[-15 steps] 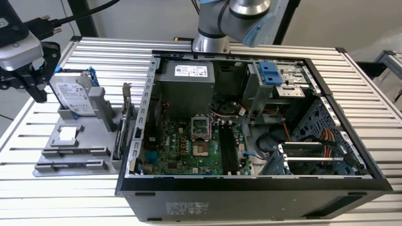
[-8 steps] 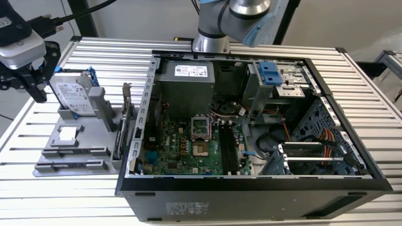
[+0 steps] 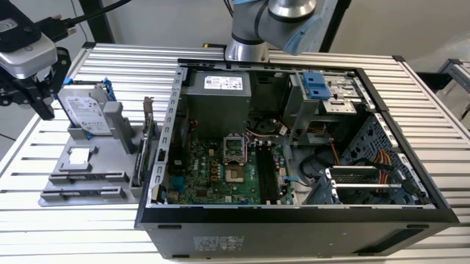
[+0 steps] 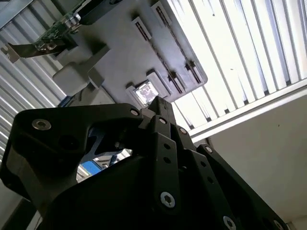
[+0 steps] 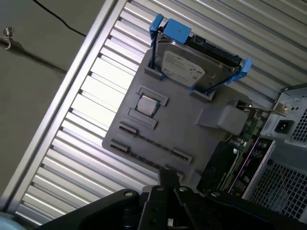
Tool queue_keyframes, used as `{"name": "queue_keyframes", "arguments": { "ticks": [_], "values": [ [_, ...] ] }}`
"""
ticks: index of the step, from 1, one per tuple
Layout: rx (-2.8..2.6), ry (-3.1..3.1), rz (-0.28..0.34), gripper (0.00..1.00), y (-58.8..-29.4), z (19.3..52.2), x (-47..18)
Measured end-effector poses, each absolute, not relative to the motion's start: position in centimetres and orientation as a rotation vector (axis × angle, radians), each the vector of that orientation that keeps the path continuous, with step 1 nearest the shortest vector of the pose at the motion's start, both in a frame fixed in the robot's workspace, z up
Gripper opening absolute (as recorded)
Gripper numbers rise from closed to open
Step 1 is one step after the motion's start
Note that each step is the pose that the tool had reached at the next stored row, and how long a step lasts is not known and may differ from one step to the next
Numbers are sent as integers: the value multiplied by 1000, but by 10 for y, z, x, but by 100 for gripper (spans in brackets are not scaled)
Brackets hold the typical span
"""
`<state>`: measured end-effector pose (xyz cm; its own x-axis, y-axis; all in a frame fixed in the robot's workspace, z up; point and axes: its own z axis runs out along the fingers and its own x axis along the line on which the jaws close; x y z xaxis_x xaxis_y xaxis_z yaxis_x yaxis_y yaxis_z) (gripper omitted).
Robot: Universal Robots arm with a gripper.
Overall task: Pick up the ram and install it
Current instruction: 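Pick up the ram and move it above insertion slot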
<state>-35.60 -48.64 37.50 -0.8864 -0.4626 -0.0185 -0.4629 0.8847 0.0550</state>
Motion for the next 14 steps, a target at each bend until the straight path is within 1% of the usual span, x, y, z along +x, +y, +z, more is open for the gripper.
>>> {"name": "queue_keyframes", "arguments": {
  "ticks": [14],
  "values": [
    [-885, 3011, 91, 0, -486, 375, -356]
  ]
}}
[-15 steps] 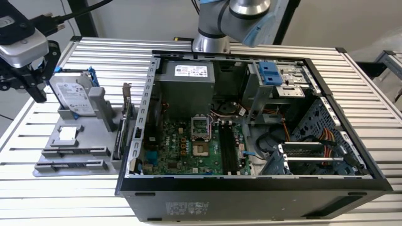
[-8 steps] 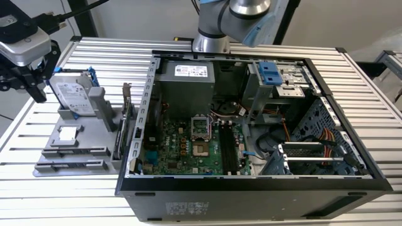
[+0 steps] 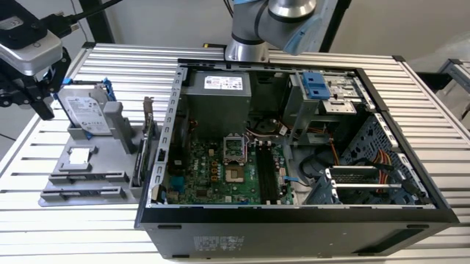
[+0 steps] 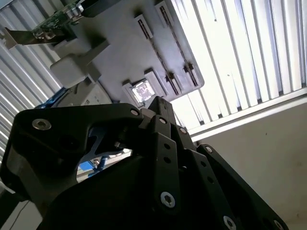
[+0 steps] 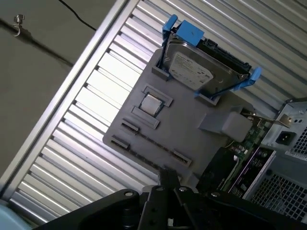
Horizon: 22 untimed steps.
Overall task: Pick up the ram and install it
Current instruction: 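Pick up the ram and move it above insertion slot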
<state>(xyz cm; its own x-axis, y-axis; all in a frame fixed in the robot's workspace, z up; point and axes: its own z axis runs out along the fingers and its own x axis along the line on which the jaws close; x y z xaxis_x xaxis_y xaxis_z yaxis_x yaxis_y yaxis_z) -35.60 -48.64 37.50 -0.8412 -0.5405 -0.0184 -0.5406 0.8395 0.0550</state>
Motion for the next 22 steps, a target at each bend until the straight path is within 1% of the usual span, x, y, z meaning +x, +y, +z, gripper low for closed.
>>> {"name": "queue_keyframes", "arguments": {
  "ticks": [22],
  "values": [
    [-1096, 2945, 91, 0, -486, 375, -356]
  ]
}}
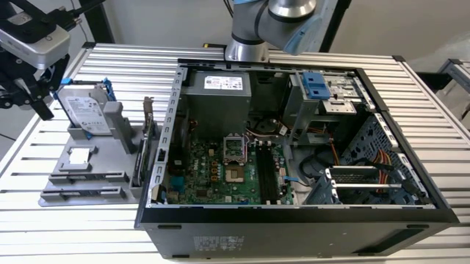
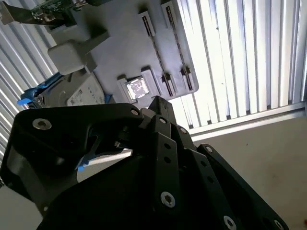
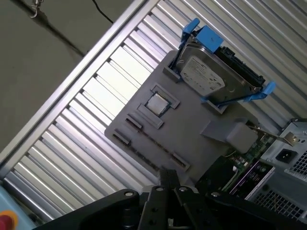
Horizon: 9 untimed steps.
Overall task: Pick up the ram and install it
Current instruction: 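Pick up the ram and move it above insertion slot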
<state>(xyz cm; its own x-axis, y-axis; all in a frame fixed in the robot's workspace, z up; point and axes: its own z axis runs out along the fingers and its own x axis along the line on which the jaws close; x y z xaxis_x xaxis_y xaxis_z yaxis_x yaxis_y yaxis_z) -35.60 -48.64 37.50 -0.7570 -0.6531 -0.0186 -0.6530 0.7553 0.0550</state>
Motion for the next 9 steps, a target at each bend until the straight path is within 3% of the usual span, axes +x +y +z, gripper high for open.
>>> {"name": "queue_keyframes", "arguments": {
  "ticks": [9],
  "values": [
    [1175, -2908, -91, 0, -486, 375, -356]
  ]
}}
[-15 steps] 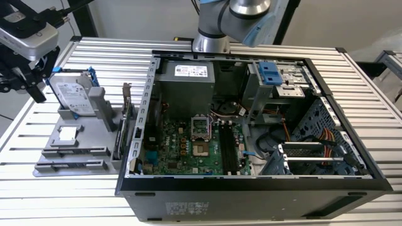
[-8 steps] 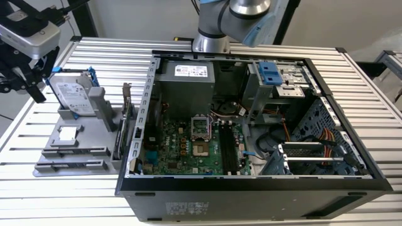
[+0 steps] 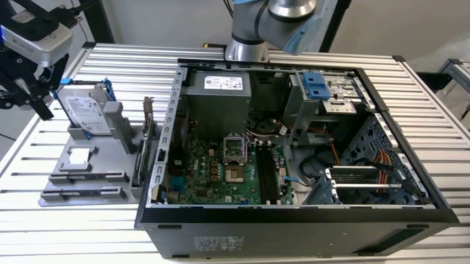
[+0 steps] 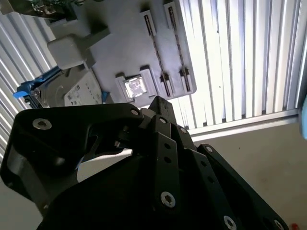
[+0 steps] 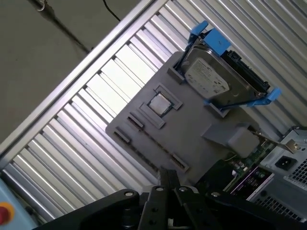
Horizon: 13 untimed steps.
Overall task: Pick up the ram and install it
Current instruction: 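Pick up the ram and move it above insertion slot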
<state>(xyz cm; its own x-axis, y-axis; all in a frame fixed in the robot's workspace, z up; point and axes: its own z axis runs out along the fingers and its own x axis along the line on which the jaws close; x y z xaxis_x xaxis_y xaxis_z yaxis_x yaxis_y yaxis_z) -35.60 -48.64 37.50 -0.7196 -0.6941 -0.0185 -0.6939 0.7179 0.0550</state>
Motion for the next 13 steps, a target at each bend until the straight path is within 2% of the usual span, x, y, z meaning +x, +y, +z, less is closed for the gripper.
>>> {"name": "queue_keyframes", "arguments": {
  "ticks": [13],
  "values": [
    [1300, -2852, -91, 0, -486, 375, -356]
  ]
}}
